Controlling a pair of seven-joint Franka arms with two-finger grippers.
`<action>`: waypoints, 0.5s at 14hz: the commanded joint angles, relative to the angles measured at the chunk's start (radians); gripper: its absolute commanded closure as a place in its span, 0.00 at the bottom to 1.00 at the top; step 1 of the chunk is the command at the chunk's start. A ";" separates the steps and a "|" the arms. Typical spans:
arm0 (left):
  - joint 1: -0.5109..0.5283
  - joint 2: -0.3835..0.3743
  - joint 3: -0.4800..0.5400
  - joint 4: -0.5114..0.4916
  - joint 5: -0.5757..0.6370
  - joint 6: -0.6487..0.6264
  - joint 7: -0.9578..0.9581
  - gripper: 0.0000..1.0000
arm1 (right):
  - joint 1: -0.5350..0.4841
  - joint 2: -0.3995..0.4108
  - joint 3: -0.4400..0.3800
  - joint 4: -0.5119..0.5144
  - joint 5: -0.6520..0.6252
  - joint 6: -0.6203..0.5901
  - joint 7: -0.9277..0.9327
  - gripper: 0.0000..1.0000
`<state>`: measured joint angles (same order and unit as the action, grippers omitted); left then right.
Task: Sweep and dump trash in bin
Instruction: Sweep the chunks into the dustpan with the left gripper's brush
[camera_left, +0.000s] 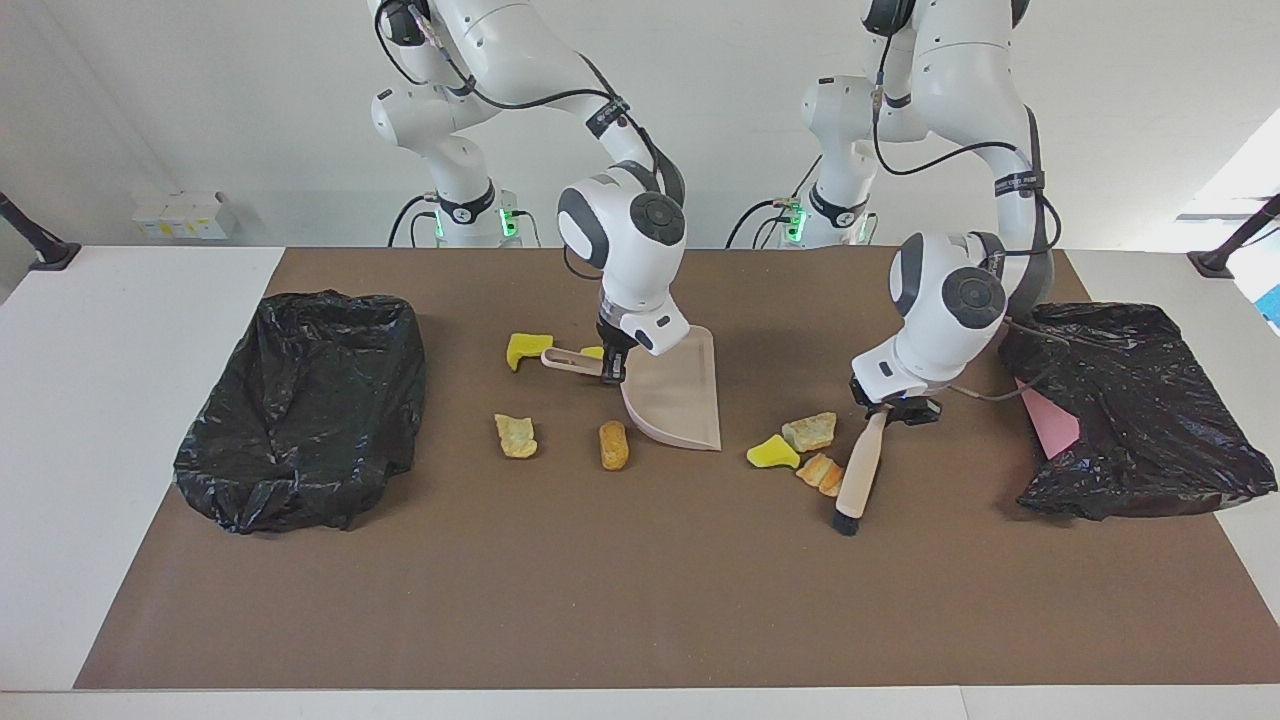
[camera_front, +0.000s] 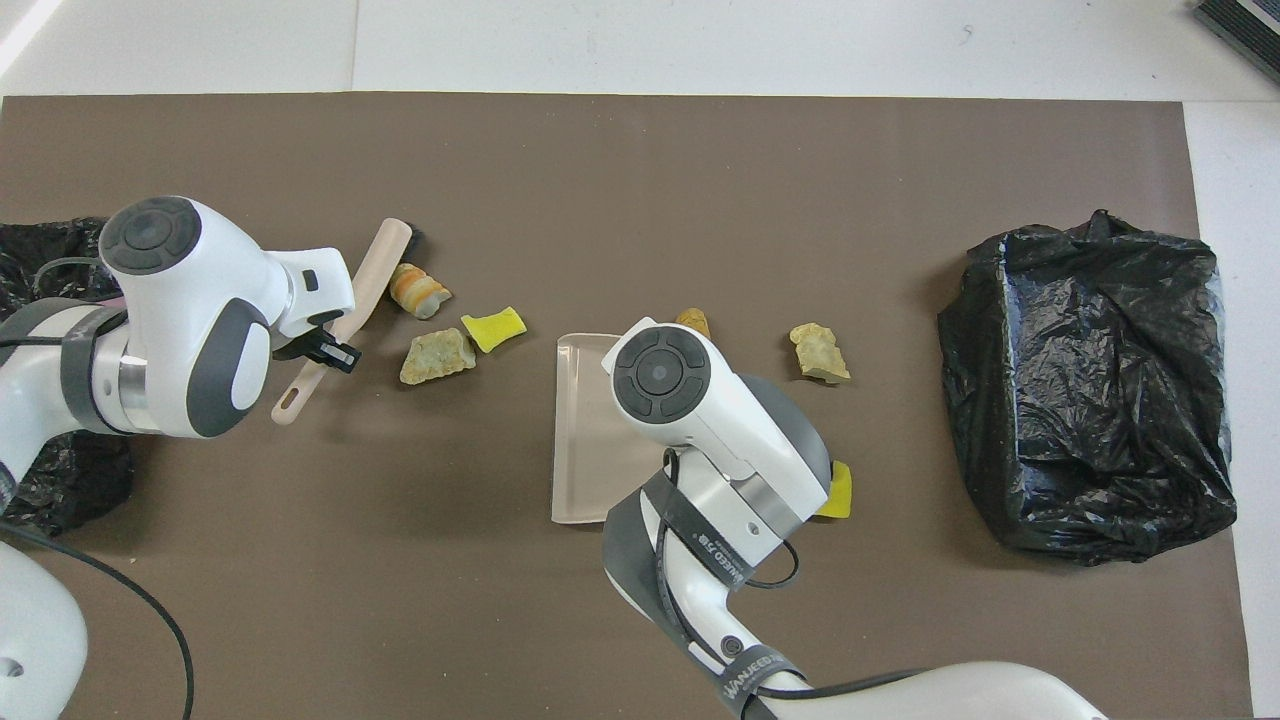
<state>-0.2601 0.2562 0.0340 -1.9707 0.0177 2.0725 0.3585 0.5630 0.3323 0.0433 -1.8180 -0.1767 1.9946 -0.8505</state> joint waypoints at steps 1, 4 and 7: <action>-0.056 -0.069 0.009 -0.109 0.002 -0.023 -0.033 1.00 | -0.006 -0.035 0.007 -0.044 -0.018 0.012 0.011 1.00; -0.128 -0.107 0.007 -0.174 -0.069 -0.017 -0.142 1.00 | -0.006 -0.035 0.007 -0.044 -0.017 0.010 0.011 1.00; -0.209 -0.127 0.007 -0.204 -0.157 -0.012 -0.248 1.00 | -0.005 -0.036 0.007 -0.046 -0.017 0.010 0.011 1.00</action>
<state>-0.4072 0.1635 0.0288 -2.1170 -0.0885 2.0608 0.1685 0.5630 0.3265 0.0436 -1.8243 -0.1767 1.9946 -0.8505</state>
